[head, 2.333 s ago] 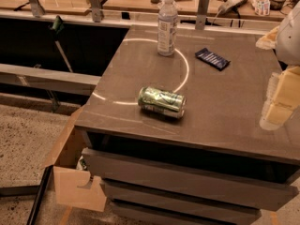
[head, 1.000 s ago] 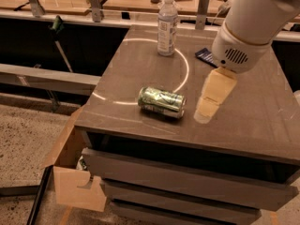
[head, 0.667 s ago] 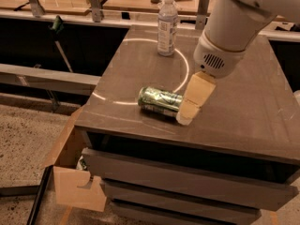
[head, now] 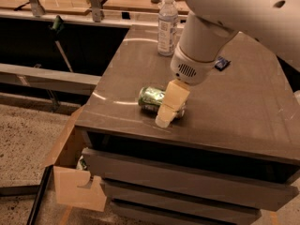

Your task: Place green can upright

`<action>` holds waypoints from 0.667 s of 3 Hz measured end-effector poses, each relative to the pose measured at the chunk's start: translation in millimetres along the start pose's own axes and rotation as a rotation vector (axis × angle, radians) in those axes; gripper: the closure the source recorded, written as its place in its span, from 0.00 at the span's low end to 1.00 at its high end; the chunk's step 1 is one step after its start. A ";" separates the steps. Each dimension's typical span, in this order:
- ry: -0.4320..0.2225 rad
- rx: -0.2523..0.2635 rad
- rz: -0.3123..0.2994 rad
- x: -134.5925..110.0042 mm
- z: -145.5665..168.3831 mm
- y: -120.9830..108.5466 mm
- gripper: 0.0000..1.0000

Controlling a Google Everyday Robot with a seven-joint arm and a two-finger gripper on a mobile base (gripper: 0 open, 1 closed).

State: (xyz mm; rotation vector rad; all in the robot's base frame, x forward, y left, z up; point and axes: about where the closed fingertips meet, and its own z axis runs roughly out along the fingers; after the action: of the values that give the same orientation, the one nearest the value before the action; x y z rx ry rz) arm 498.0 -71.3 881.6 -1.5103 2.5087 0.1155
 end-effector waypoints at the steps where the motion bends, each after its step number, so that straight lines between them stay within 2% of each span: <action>1: 0.009 0.003 -0.034 -12.7 19.2 -1.5 0.00; 2: 0.039 0.004 -0.066 -30.7 38.4 -3.7 0.02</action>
Offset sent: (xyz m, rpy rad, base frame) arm 0.0333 0.0433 -0.0426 -0.0654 0.0125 0.0784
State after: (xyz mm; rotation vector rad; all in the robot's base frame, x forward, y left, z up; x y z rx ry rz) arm 520.4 -39.8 851.0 -1.6072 2.4843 0.0708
